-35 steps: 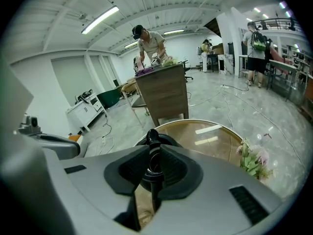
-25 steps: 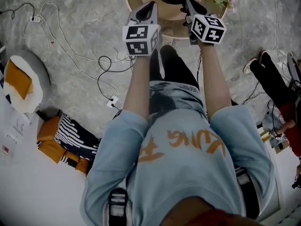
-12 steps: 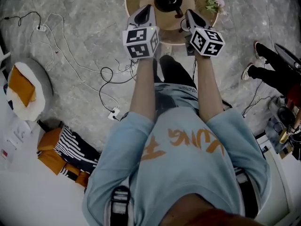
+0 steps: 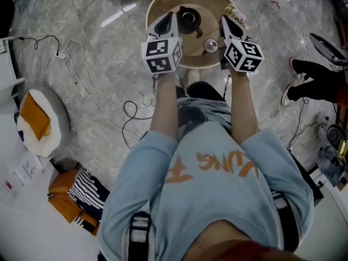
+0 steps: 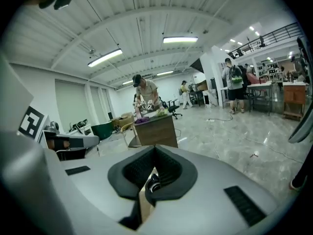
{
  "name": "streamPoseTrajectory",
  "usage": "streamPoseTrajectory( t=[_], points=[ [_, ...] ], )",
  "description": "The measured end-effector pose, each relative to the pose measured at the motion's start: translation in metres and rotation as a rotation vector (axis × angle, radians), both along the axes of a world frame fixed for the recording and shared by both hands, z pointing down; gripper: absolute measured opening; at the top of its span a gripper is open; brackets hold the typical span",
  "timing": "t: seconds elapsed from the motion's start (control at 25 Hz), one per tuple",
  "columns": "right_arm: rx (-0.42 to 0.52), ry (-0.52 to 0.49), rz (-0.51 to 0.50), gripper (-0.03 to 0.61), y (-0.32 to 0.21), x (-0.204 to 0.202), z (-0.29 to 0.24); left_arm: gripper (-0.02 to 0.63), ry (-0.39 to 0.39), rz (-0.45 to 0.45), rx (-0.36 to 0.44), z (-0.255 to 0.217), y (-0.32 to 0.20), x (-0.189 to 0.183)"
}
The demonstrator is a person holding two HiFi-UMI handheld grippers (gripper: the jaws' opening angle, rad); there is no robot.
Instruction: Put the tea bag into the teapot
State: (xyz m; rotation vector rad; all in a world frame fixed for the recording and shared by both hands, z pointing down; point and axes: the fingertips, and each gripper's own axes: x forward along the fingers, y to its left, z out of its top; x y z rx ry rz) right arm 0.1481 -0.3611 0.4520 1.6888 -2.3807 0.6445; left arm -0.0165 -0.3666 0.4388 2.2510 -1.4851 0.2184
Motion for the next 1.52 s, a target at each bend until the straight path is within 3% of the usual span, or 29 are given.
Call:
streamPoseTrajectory(
  t=[0.4, 0.72, 1.04, 1.52],
  points=[
    [0.288, 0.064, 0.005, 0.012, -0.004, 0.031, -0.113, 0.026, -0.043, 0.043, 0.237, -0.105, -0.007, 0.028],
    [0.432, 0.099, 0.008, 0.012, -0.007, 0.039, -0.172, 0.026, -0.058, 0.058, 0.349, -0.154, -0.012, 0.038],
    [0.486, 0.095, 0.0, 0.012, -0.011, 0.037, -0.188, 0.026, -0.069, 0.086, 0.39, -0.167, -0.017, 0.049],
    [0.474, 0.114, -0.021, 0.012, -0.013, 0.029, -0.193, 0.026, -0.068, 0.078, 0.389, -0.174, -0.02, 0.043]
  ],
)
